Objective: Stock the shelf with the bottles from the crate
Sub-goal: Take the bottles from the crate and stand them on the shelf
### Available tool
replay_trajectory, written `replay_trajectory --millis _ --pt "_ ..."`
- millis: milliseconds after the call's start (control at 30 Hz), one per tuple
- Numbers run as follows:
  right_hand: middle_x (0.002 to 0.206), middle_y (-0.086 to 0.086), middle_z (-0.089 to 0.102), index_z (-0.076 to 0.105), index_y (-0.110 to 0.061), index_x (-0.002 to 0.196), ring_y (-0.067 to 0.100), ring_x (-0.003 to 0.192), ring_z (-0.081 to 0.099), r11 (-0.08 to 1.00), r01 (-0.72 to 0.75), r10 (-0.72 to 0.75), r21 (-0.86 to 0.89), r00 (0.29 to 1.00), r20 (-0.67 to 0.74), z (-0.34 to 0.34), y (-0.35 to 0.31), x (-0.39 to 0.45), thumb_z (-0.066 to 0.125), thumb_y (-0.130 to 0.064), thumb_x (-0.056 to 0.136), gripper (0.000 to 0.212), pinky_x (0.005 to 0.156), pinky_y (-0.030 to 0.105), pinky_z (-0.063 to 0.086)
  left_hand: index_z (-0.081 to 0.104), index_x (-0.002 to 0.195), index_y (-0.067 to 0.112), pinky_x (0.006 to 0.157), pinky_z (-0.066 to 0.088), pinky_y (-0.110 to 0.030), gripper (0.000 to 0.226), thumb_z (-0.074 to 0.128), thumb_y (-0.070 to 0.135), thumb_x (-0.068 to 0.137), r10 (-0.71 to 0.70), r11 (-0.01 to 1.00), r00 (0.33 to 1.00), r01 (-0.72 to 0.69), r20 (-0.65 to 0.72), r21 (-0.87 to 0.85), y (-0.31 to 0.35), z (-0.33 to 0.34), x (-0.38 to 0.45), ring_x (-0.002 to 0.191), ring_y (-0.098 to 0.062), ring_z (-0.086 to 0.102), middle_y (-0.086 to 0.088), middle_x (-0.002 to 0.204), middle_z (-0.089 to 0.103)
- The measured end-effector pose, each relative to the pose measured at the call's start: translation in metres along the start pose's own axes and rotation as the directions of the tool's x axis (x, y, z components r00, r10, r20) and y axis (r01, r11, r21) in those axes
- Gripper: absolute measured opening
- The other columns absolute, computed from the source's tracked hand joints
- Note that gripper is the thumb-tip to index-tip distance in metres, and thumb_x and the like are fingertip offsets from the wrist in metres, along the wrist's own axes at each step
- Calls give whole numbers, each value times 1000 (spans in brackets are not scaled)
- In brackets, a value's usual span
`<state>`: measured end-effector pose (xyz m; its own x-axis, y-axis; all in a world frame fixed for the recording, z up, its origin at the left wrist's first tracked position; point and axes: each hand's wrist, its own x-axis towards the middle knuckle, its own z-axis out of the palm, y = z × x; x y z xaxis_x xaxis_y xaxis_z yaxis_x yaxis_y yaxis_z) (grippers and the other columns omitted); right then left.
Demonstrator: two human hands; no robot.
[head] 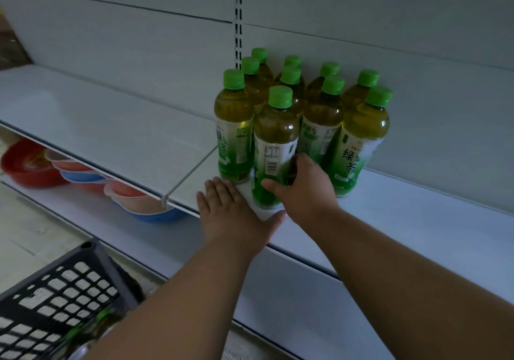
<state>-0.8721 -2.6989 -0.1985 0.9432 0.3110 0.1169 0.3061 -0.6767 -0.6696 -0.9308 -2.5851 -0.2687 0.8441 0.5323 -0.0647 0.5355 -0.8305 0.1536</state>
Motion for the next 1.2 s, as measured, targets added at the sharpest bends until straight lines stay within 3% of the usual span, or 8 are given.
replay_trajectory --millis 167,300,667,867,1033,1133,1200 --pt "112 5 61 52 -15 112 24 101 60 996 19 -23 -83 998 -51 5 -1 10 78 -41 80 49 78 33 48 -11 155 -1 120 -10 -52 143 -2 96 50 0 1000 1000 0 20 14 2 -3 -2 152 -35 -13 -21 166 -8" --pt "120 6 62 53 -13 118 25 109 59 997 8 -12 -81 999 -44 5 -6 20 79 -43 79 56 88 38 51 -11 155 0 120 -9 -51 146 -4 96 46 -8 1000 1000 7 29 13 3 -6 -2 152 -35 -12 -21 165 -8" --pt "119 3 59 48 -15 122 23 105 61 999 -40 40 -7 997 -60 5 -3 3 83 -49 72 70 88 40 53 -8 156 0 120 -8 -50 134 15 98 66 44 999 999 -45 -19 -22 -5 -4 -5 153 -35 -9 -21 166 -4" --pt "126 0 54 44 -23 132 21 116 52 977 188 -187 -100 982 15 -11 -20 -41 72 -50 80 65 93 37 48 12 158 5 121 16 -43 105 45 75 86 189 961 972 -212 -143 -176 -36 -24 -34 150 -30 20 -15 163 23" --pt "137 4 49 42 -28 141 28 123 47 890 409 -378 -203 909 174 -7 -69 -79 69 -49 83 67 100 42 44 27 157 17 113 34 -42 92 64 61 85 153 920 972 -206 -176 -333 -103 -57 -92 143 -25 35 -7 158 38" --pt "131 6 51 43 -30 140 29 120 49 801 549 -462 -239 821 336 12 -107 -108 69 -51 81 68 99 43 43 39 150 21 105 42 -41 83 70 58 82 95 953 957 -167 -276 -253 -152 -80 -139 132 -25 47 -4 147 50" --pt "131 6 51 40 -32 141 30 119 49 732 630 -501 -258 755 423 28 -133 -130 67 -55 81 69 97 44 43 36 151 22 108 39 -42 86 64 65 82 14 985 969 -56 -247 -161 -186 -94 -177 134 -24 43 -1 149 45"
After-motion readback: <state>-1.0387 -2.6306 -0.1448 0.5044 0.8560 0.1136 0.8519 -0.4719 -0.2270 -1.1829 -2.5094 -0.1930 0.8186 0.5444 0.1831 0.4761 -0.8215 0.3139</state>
